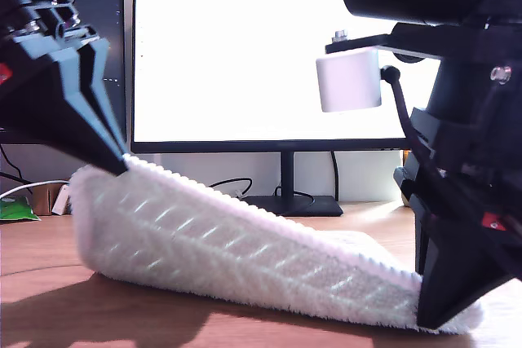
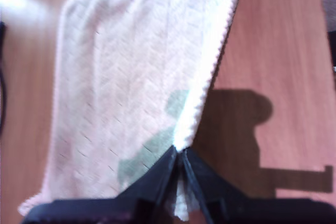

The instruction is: Fold the tea towel to a neat square and place it to the right

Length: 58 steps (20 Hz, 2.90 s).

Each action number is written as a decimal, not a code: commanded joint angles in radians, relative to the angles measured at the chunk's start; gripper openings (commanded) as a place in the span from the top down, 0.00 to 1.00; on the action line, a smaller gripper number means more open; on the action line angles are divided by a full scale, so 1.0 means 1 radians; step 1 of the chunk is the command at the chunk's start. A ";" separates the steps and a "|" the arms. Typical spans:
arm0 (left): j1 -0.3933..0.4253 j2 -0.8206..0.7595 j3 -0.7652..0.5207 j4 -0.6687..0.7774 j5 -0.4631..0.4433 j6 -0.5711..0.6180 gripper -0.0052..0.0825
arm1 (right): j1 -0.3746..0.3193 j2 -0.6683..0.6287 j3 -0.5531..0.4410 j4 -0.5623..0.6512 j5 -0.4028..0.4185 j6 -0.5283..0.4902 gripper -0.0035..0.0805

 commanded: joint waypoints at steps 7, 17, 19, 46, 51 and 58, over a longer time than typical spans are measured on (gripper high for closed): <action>-0.062 -0.009 0.000 -0.138 0.037 -0.074 0.97 | 0.010 -0.080 0.039 -0.115 -0.001 0.069 0.97; -0.196 -0.009 0.000 -0.283 0.096 -0.241 0.97 | 0.098 -0.084 0.056 -0.270 -0.037 0.159 0.97; -0.218 -0.009 0.000 -0.315 0.100 -0.259 0.97 | 0.119 -0.084 0.073 -0.314 -0.038 0.186 0.97; -0.039 -0.006 0.065 -0.215 -0.011 -0.166 0.97 | -0.108 -0.082 0.186 -0.178 -0.032 0.042 0.97; 0.034 0.019 0.065 -0.130 -0.010 -0.117 0.97 | -0.171 -0.029 0.186 -0.067 -0.027 0.013 0.97; 0.107 0.126 0.065 -0.019 0.000 -0.088 0.97 | -0.216 0.078 0.186 0.079 -0.005 -0.028 0.97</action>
